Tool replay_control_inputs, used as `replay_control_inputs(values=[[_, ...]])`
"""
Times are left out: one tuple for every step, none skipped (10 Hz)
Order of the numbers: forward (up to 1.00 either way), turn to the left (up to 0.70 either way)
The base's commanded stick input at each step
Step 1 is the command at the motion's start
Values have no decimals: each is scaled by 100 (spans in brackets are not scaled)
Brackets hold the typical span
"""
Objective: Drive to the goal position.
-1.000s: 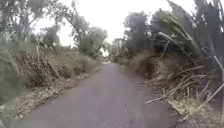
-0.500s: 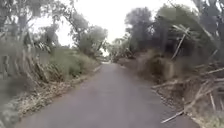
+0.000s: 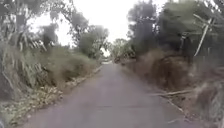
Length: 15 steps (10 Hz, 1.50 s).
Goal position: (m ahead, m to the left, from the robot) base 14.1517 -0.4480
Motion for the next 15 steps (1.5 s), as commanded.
replay_control_inputs(values=[[100,0],[100,0],[100,0],[100,0],[100,0],[100,0],[100,0],[100,0],[100,0],[100,-11],[100,-24],[100,-39],[100,-31],[100,-22],[100,-13]])
